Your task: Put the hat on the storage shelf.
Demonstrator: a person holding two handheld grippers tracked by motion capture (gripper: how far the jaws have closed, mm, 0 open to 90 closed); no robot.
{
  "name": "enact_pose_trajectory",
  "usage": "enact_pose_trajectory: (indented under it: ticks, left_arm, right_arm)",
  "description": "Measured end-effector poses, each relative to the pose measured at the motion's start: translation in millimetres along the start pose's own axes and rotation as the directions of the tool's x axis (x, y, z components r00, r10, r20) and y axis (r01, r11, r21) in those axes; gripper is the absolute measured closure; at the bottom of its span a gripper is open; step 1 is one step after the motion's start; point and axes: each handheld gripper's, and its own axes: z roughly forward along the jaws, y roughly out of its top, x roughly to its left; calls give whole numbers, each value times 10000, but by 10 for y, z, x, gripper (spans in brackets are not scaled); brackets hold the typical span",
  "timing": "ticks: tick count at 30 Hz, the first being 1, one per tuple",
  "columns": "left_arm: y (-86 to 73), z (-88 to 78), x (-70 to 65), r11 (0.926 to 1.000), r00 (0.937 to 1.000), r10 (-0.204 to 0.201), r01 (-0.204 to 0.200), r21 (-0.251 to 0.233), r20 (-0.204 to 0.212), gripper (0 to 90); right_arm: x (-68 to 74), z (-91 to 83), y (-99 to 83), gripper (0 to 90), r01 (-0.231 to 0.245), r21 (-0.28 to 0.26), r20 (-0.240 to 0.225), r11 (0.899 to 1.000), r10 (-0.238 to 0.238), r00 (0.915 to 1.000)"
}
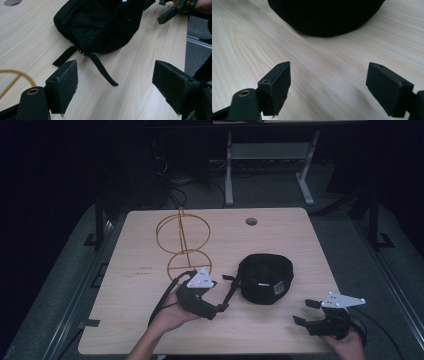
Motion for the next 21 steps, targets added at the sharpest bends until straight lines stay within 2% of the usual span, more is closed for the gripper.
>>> enact_pose_trajectory:
  ticks: [4,7,12,15,21]
  left_arm:
    - [115,78,-25,9999,9997,93,-92,-69,245,210]
    - [194,140,-39,9996,9990,257,-259,74,374,213]
    - [302,209,-50,9990,9981,430,-435,98,431,213]
    - [398,256,-79,9983,9977,578,-576,-51,363,218]
    - [519,370,-81,9970,9955,773,-777,52,550,224]
  right_arm:
    - [8,-3,0,196,50,-19,22,10000,-50,10000]
    - [12,-4,0,196,61,-43,12,10000,-61,10000]
    - [18,-1,-3,196,134,12,-21,9999,-134,9999]
    - [8,-13,-6,196,21,-51,-46,10000,-21,10000]
    - [8,-9,-7,196,64,-47,-65,10000,-65,10000]
